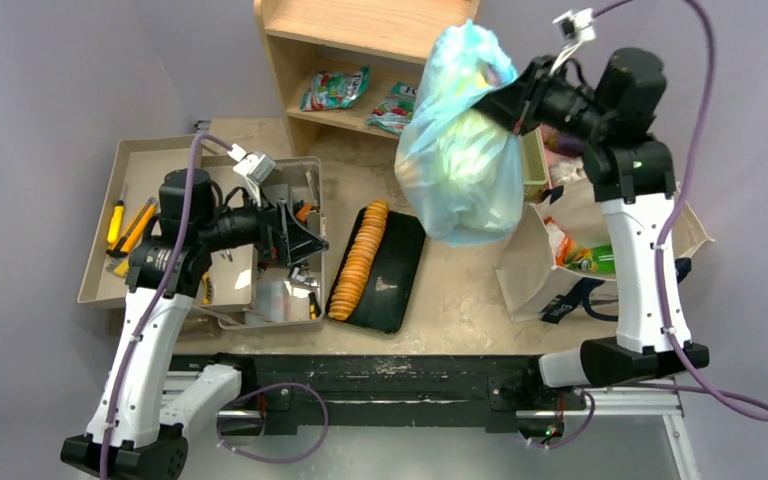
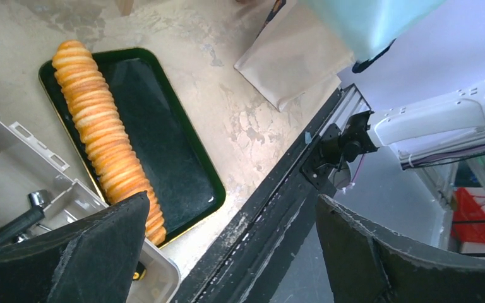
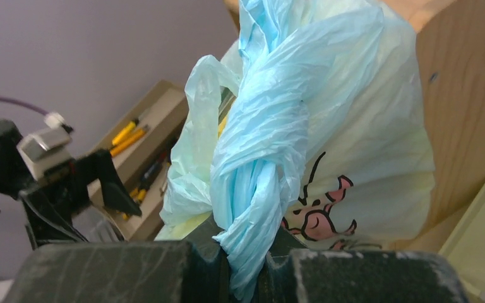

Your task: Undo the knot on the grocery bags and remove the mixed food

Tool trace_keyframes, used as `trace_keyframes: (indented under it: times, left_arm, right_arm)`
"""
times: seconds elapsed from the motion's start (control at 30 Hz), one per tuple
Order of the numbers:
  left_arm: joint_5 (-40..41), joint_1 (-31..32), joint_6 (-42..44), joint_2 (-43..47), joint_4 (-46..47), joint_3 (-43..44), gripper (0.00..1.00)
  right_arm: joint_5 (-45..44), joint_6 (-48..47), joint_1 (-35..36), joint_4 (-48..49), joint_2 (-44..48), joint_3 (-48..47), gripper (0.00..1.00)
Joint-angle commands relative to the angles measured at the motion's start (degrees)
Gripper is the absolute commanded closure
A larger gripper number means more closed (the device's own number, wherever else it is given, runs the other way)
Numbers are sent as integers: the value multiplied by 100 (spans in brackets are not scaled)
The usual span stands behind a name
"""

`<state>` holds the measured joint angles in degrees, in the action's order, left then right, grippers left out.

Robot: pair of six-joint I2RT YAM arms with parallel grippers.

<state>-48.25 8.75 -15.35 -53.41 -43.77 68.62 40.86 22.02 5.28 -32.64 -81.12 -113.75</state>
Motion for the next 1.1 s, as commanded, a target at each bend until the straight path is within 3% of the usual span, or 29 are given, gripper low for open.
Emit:
trace_keyframes:
  times: [0.0, 0.17, 0.33, 0.53, 0.63, 0.67, 0.73, 0.87, 0.9, 1.07]
  left_arm:
    - [-106, -23, 486, 239, 26, 26, 0]
    - [-64, -3, 1217, 178, -227, 138, 0]
    - [62, 351, 2160, -73, -618, 265, 0]
    - [191, 924, 2540, -248, -598, 75, 0]
    - [289, 1190, 2611, -316, -422, -55, 0]
    - [316, 1281, 2585, -331, -301, -136, 0]
    - [353, 1497, 2483, -423, -77, -219, 0]
    - [495, 2037, 2489, -651, 173, -263, 0]
    - [615, 2270, 2606, -679, 256, -278, 0]
    - [912, 3003, 2938, -930, 851, -215, 0]
  right_arm:
    - [-466, -758, 325, -2, 730, 1013, 100]
    - [-1093, -1536, 347, -126, 1615, 3062, 100]
    - [-1646, -1937, 398, 40, 2007, 4522, 100]
    - [-2918, -2396, 425, 372, 2705, 5783, 100]
    - [-2683, -2443, 428, 316, 3048, 6070, 100]
    - [-2488, -2386, 429, 274, 3054, 6121, 95]
    - [-2045, -2355, 441, 84, 2906, 6061, 76]
    - [-1433, -2677, 446, -457, 2655, 5751, 19]
    - [-1296, -2887, 446, -655, 2673, 5671, 10]
    - [-644, -3872, 441, -1930, 2790, 5025, 7]
